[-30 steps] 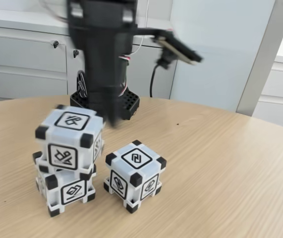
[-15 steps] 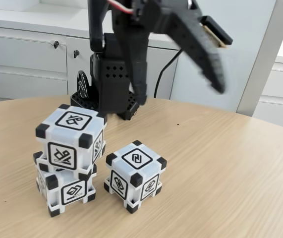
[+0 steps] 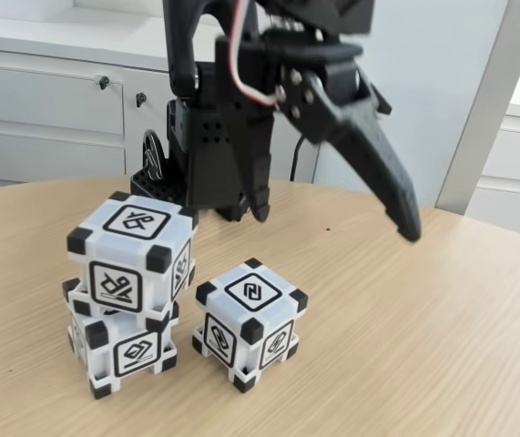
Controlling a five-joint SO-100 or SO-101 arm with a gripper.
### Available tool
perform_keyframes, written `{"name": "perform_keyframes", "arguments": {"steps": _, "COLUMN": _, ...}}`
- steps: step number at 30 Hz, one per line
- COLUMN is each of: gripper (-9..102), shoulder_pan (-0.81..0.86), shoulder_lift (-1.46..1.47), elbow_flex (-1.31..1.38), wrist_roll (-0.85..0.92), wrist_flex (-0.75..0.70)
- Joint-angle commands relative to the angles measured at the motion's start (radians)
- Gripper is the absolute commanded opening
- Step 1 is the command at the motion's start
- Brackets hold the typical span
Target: Stack cubes from left to right.
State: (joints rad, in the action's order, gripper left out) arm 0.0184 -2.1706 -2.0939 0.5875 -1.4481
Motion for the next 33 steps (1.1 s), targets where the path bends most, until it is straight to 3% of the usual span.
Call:
{"name": "perform_keyframes", "arguments": {"steps": 1, "gripper": 46, "shoulder_pan": 0.014, "shoulder_lift": 0.032, "elbow_flex": -0.002, "wrist_roll": 0.023, "wrist_flex": 0.0}}
{"name": "perform_keyframes", "arguments": {"steps": 13, "gripper": 45, "shoulder_pan": 0.233, "shoulder_lift": 0.156, "elbow_flex": -0.003, "wrist_roll": 0.046, "wrist_flex": 0.017}}
{"name": "perform_keyframes", "arguments": {"steps": 33, "gripper": 45, "shoulder_pan": 0.229, "shoulder_lift": 0.288, "elbow_flex": 0.0, "wrist_roll": 0.014, "wrist_flex": 0.02}}
